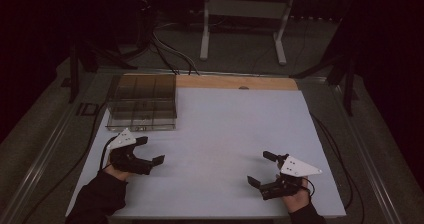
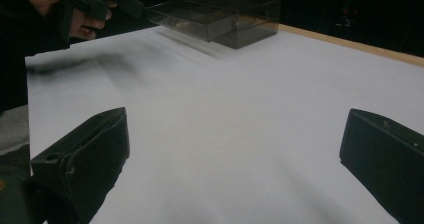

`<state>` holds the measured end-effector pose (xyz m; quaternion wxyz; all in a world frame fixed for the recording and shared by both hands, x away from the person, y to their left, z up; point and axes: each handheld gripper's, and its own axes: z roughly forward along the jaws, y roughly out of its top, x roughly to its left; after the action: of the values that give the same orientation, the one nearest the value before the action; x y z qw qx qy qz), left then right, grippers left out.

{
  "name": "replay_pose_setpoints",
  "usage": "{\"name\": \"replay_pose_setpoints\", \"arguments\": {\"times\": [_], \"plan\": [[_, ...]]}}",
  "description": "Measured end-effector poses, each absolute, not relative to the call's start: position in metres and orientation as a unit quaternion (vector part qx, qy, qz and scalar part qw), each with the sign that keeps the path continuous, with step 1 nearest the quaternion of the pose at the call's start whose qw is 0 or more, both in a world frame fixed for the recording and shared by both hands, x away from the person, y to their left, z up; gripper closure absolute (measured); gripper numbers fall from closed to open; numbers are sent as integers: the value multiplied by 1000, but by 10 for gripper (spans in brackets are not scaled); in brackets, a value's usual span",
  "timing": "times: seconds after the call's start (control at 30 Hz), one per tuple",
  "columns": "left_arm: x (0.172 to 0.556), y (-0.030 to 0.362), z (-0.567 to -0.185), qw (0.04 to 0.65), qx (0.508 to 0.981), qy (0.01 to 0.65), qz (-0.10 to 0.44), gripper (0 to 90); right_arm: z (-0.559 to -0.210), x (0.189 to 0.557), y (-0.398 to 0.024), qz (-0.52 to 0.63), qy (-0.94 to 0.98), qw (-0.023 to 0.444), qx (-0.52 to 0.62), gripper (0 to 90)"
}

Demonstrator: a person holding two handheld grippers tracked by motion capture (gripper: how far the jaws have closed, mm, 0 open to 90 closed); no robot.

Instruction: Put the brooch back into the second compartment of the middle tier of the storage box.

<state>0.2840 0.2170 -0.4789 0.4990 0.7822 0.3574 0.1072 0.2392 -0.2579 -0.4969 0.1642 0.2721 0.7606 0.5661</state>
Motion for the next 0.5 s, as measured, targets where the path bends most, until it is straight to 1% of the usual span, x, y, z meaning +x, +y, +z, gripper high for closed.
{"name": "replay_pose_setpoints", "arguments": {"times": [0.5], "plan": [[258, 222, -494, 500, 781, 360, 104, 3, -497, 240, -258, 564, 762, 162, 273, 0]]}}
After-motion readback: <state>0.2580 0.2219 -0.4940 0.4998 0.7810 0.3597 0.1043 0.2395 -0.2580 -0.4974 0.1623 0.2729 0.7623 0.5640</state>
